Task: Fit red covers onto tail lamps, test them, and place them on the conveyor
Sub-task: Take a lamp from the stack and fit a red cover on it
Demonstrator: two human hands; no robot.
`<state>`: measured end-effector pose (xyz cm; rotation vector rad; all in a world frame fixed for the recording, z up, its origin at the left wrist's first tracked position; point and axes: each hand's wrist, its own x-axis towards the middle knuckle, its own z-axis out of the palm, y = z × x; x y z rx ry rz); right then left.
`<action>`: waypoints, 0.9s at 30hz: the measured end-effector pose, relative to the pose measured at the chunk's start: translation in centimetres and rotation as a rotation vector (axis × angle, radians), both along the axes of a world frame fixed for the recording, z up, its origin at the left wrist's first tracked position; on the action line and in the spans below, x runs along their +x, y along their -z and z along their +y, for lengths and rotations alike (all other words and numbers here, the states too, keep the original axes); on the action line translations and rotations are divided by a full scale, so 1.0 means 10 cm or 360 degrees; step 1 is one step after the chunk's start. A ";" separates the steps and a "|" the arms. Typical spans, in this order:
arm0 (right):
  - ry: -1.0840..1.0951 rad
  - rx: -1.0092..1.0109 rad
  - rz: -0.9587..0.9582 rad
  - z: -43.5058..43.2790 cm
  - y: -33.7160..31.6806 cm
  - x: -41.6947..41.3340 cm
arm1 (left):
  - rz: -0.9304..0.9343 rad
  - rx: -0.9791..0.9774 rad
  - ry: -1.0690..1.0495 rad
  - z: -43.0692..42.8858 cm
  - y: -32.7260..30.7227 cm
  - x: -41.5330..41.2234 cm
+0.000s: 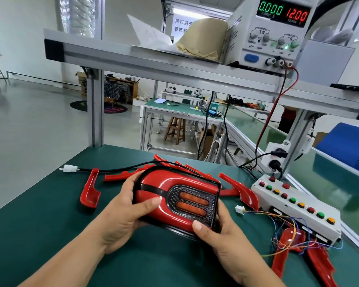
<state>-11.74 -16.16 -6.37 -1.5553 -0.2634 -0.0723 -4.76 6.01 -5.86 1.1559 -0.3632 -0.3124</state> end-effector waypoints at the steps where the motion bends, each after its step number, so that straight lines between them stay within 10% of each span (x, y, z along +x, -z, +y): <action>1: 0.0021 -0.0004 -0.0010 0.01 0.00 0.00 | -0.0055 0.0037 0.0000 0.00 0.00 -0.01; 27: 0.0183 -0.0001 0.0103 -0.03 -0.02 -0.02 | -0.0577 0.0296 -0.0391 -0.10 -0.14 -0.13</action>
